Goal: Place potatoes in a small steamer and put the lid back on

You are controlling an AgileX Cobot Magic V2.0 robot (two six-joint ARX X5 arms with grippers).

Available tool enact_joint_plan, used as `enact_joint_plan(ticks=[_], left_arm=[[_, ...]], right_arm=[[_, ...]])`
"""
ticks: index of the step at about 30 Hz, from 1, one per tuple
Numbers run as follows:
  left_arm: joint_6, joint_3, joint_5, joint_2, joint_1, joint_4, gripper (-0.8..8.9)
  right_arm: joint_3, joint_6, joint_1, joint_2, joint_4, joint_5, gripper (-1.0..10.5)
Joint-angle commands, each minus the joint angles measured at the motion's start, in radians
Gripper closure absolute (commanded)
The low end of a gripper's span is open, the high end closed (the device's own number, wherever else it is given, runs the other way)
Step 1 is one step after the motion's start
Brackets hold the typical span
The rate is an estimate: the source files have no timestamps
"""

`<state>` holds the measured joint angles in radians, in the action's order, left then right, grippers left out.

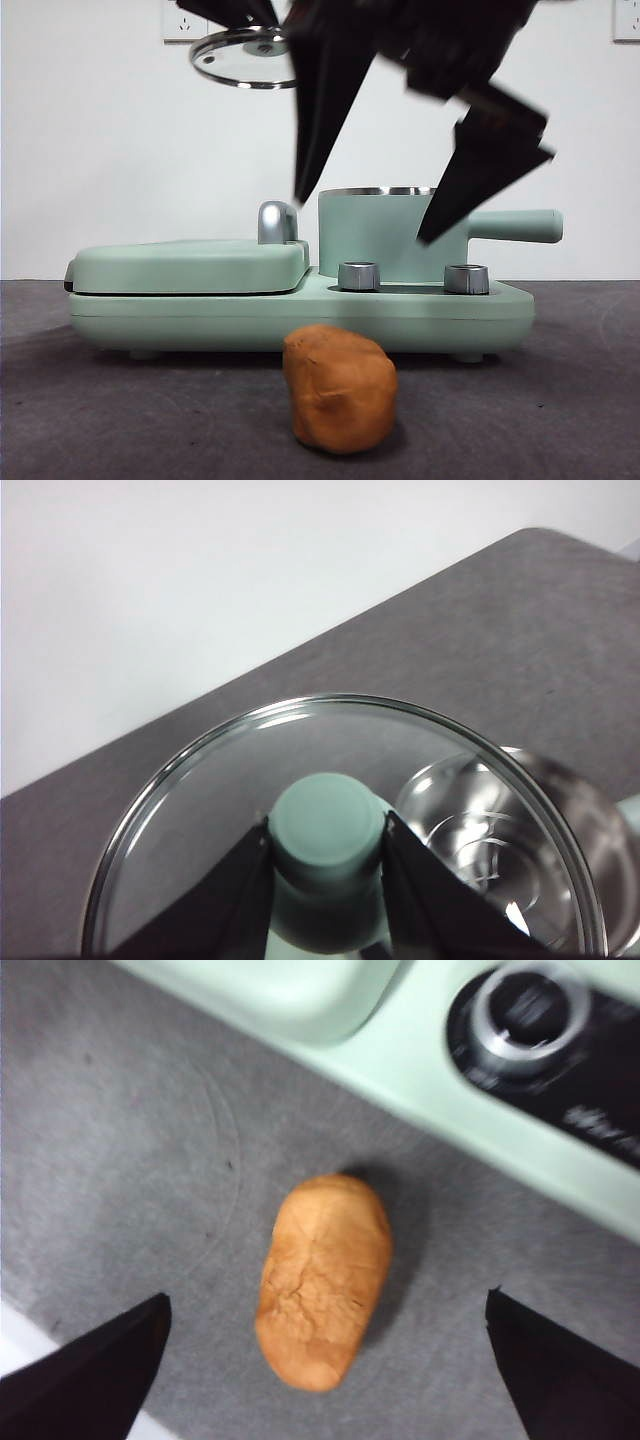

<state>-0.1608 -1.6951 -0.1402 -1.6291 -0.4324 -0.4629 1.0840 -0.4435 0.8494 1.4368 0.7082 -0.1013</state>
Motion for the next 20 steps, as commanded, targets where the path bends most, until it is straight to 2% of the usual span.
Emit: enact_joint_plan(ticks=[1, 11, 20], left_arm=[[0.003, -0.033, -0.006, 0.008, 0.016, 0.026, 7.97], [-0.006, -0.032, -0.006, 0.008, 0.074, 0.013, 7.97], [-0.008, -0.032, -0.006, 0.008, 0.08, 0.013, 7.97]], right_arm=[[0.019, -0.021, 0.032, 0.064, -0.022, 0.004, 4.4], [0.02, -0.018, 0.065, 0.209, -0.075, 0.001, 4.4], [0.02, 0.008, 0.065, 0.272, -0.082, 0.01, 4.5]])
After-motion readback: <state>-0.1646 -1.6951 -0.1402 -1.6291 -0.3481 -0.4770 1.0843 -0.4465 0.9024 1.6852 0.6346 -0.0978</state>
